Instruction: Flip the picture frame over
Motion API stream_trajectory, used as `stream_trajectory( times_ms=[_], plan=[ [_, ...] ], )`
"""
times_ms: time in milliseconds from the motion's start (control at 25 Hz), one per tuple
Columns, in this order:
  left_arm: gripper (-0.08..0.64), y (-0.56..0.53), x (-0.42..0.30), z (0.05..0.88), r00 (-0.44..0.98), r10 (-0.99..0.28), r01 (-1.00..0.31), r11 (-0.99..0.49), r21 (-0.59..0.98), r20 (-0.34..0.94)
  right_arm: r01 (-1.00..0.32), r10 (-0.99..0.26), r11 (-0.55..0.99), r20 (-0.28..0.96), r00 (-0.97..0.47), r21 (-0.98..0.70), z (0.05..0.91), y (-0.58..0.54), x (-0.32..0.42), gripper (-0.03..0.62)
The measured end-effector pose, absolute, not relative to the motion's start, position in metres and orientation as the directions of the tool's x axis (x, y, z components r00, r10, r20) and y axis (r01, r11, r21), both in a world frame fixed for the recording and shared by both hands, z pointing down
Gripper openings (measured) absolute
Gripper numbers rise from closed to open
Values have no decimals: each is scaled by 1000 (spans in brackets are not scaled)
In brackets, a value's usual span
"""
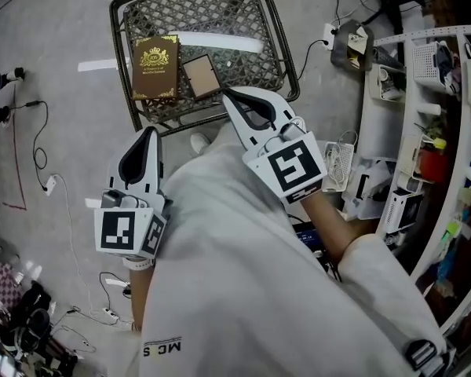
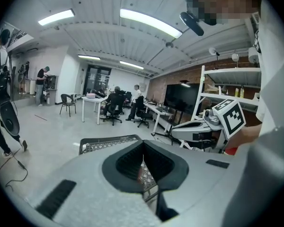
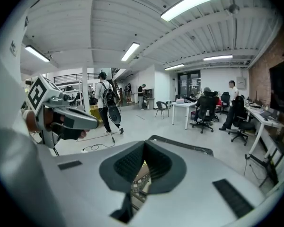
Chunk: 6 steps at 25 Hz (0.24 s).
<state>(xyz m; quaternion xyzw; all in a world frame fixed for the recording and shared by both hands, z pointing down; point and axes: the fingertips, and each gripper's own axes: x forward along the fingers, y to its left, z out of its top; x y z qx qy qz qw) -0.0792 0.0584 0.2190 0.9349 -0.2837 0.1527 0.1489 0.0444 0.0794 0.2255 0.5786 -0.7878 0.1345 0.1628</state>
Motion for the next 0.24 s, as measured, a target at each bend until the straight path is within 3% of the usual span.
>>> stream_trajectory(
  times_ms=[240],
  plan=[
    [25,61,-75,213,800,-486,-570,-798,196,351,-952,-868,306,408,-282,-5,218,81,43,17]
  ],
)
